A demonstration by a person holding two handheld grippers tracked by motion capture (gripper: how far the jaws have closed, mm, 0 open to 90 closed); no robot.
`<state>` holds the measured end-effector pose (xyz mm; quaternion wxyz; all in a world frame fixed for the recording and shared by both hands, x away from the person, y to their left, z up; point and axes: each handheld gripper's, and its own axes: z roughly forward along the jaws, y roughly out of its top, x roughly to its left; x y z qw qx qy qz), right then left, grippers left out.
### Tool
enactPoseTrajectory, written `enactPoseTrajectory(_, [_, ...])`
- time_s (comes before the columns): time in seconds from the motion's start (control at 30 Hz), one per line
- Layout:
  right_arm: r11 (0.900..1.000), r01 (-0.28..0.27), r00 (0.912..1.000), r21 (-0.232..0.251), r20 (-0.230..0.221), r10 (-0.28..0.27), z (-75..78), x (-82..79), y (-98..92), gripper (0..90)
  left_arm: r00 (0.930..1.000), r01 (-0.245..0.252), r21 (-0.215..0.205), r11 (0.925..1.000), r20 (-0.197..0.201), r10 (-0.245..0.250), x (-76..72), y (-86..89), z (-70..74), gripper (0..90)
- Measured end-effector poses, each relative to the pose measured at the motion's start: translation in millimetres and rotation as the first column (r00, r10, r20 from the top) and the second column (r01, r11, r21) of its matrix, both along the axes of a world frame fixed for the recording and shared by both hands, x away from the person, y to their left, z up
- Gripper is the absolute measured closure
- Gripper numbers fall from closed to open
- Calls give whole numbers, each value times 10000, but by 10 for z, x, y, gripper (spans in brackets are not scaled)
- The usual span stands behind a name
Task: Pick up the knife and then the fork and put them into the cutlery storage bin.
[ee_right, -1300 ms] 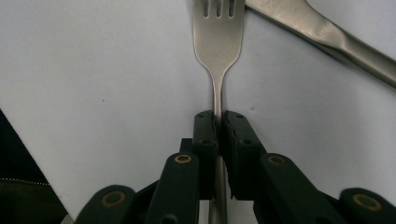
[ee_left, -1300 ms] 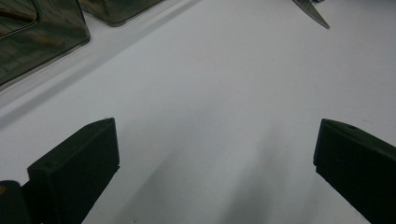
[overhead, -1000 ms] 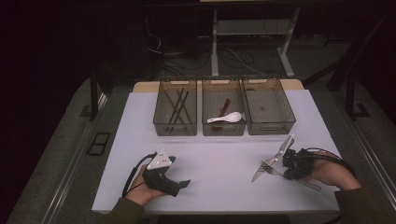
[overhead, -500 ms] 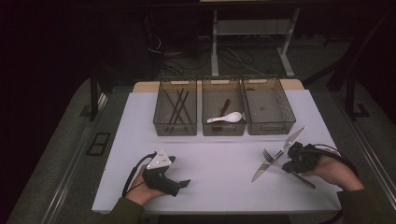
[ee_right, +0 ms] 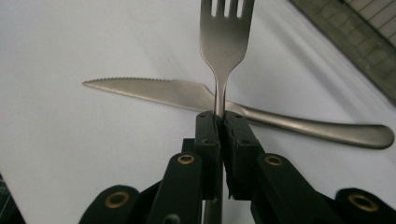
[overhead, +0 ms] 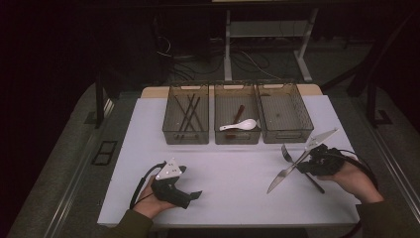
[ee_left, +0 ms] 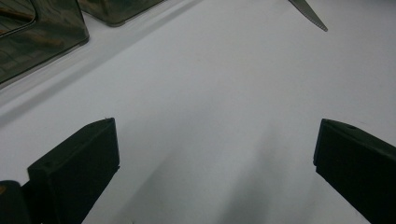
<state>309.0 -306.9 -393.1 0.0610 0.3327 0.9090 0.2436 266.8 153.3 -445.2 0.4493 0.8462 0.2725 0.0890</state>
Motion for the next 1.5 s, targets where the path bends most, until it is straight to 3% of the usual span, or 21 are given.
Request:
enactPoseTrajectory(0.27, [9978, 289, 9976, 593, 614, -326, 10, 12, -6, 840, 10000, -2, -39, 10000, -5, 2, -1, -2, 2, 0])
enactPoseTrajectory(0.37, [9951, 540, 9961, 832, 657, -596, 12, 18, -20, 840, 10000, 8, -22, 10000, -8, -8, -1, -2, 1, 0])
enactPoseTrajectory(0.6, [9746, 1062, 9853, 1974, 1113, -1299, 59, 48, -104, 840, 10000, 6, -36, 10000, -13, -6, 0, -1, 1, 0])
enactPoseTrajectory(0.9, [9489, 1231, 9702, 2906, 1659, -1766, 106, 62, -182, 841, 10000, 10, -28, 10000, -4, -10, 0, -1, 2, 0])
enactPoseTrajectory(1.3, [9186, 1518, 9507, 3650, 2005, -2368, 176, 125, -263, 843, 10000, 21, -10, 10000, -12, -21, 0, -4, 0, 0])
enactPoseTrajectory(1.5, [9084, 1568, 9424, 3876, 2164, -2550, 242, 185, -282, 842, 10000, 3, -15, 10000, -9, -3, 0, -4, 0, 0])
